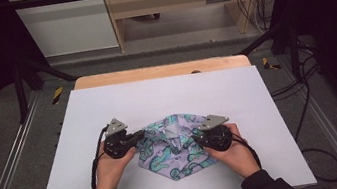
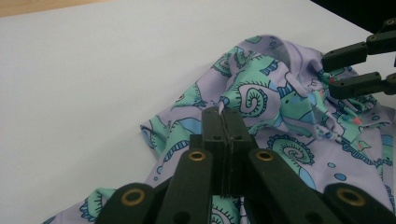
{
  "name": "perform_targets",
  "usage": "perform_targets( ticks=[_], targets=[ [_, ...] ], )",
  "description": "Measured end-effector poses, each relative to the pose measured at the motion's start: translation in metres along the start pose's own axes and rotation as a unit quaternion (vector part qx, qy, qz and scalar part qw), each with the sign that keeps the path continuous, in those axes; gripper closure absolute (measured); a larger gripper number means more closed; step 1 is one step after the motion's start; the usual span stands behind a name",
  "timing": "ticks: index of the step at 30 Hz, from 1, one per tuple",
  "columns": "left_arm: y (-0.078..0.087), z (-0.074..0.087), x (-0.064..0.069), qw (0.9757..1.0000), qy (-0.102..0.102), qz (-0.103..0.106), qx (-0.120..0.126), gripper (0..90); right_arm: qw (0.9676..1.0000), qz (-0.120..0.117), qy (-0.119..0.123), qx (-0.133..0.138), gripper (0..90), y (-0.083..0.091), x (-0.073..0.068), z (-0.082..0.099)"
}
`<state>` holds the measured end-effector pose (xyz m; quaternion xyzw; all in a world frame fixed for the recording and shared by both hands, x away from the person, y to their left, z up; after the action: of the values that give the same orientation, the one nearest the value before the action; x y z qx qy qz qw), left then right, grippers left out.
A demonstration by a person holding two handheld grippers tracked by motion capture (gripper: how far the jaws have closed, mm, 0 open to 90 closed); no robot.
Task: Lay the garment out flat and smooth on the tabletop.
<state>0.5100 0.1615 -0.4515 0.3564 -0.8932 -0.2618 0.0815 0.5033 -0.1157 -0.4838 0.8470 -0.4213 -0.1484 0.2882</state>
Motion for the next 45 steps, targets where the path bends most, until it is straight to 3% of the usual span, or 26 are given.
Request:
perform_targets(
  ticks=[5,8,13,16,24,28,37,45],
  targets=[
    [0.005,0.000,-0.005,1.0000,0.002,-0.007,0.006,90.0,0.9996,0.017,-0.008,-0.022,56.7,-0.005,0.013,0.005],
    [0.007,-0.001,-0.006,0.9999,0.004,-0.010,0.010,90.0,0.9992,0.015,-0.007,-0.035,60.0,-0.010,0.016,0.009],
    [0.009,-0.003,-0.010,0.9998,0.003,-0.016,0.012,90.0,0.9993,0.006,-0.011,-0.036,78.3,-0.009,0.017,0.009],
    [0.010,-0.003,-0.012,0.9997,0.004,-0.018,0.013,90.0,0.9993,-0.006,-0.025,-0.027,83.8,-0.005,0.019,0.007],
    [0.022,-0.012,-0.020,0.9985,0.001,-0.042,0.035,90.0,0.9965,-0.039,-0.070,0.024,84.9,0.021,0.027,-0.005],
    [0.028,-0.019,-0.024,0.9977,0.003,-0.050,0.046,90.0,0.9949,-0.056,-0.072,0.042,86.8,0.035,0.026,-0.014],
    [0.039,-0.031,-0.025,0.9966,-0.010,-0.058,0.058,90.0,0.9952,-0.037,-0.054,0.072,87.2,0.056,0.027,-0.033],
    [0.049,-0.042,-0.026,0.9950,-0.016,-0.065,0.075,90.0,0.9922,-0.019,-0.061,0.107,87.5,0.071,0.032,-0.051]
  ],
)
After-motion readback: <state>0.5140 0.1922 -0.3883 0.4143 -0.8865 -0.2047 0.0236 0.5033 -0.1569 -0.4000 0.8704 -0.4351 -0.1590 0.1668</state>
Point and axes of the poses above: each handheld gripper's, and its own axes: y roughly backward along the jaws, z roughly out of its underside, x roughly to its right, the point moved 4 cm from there along -y, roughly forward along the jaws, and after that the axes turned 11 degrees about -y, right-handed, at the moved point
